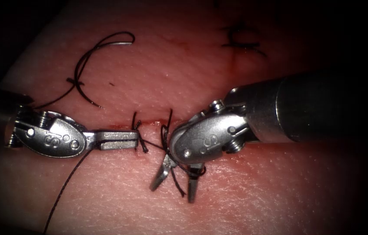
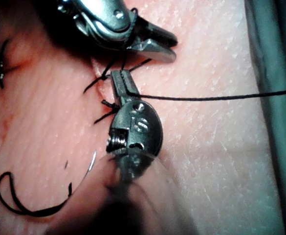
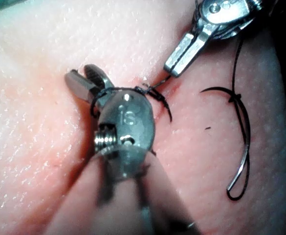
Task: Wound Closure
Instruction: Pick up suture tail with right grasper, then pull upward with right driver and downward with left jaws
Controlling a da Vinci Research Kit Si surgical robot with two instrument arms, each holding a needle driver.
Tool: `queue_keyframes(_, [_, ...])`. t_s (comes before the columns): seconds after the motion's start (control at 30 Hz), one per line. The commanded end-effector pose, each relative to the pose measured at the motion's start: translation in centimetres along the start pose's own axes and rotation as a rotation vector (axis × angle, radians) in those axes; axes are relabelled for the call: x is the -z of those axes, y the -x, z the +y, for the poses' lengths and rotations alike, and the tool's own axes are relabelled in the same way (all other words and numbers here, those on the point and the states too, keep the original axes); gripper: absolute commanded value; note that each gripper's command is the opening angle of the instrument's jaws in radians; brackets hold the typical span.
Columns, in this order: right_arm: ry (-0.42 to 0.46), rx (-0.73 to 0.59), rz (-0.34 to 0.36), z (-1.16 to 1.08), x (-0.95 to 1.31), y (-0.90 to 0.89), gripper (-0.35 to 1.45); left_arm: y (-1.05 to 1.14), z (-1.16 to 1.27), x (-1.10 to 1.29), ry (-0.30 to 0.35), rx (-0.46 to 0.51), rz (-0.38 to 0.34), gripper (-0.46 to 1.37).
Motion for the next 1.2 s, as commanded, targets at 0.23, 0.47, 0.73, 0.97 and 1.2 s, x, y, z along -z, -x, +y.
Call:
queue_keyframes(0.23, [-0.016,0.0,0.008,0.01,0.03,0.01,-0.35,0.0,0.01,0.01,0.003,-0.001,0.001,-0.35])
queue_keyframes(0.47, [-0.009,0.004,0.046,0.02,0.04,0.02,-0.35,0.03,0.05,0.02,0.003,0.001,0.001,-0.35])
queue_keyframes(0.73, [0.011,-0.053,0.059,0.07,0.13,0.04,-0.35,0.06,0.13,0.03,0.008,-0.001,0.0,-0.35])
queue_keyframes(0.97, [0.051,-0.173,0.109,0.13,0.33,0.11,-0.35,0.07,0.16,0.07,0.011,-0.003,0.001,-0.35])
queue_keyframes(1.2, [0.123,-0.258,0.174,0.16,0.56,0.26,-0.35,0.05,0.26,0.16,0.012,-0.004,0.0,-0.35])
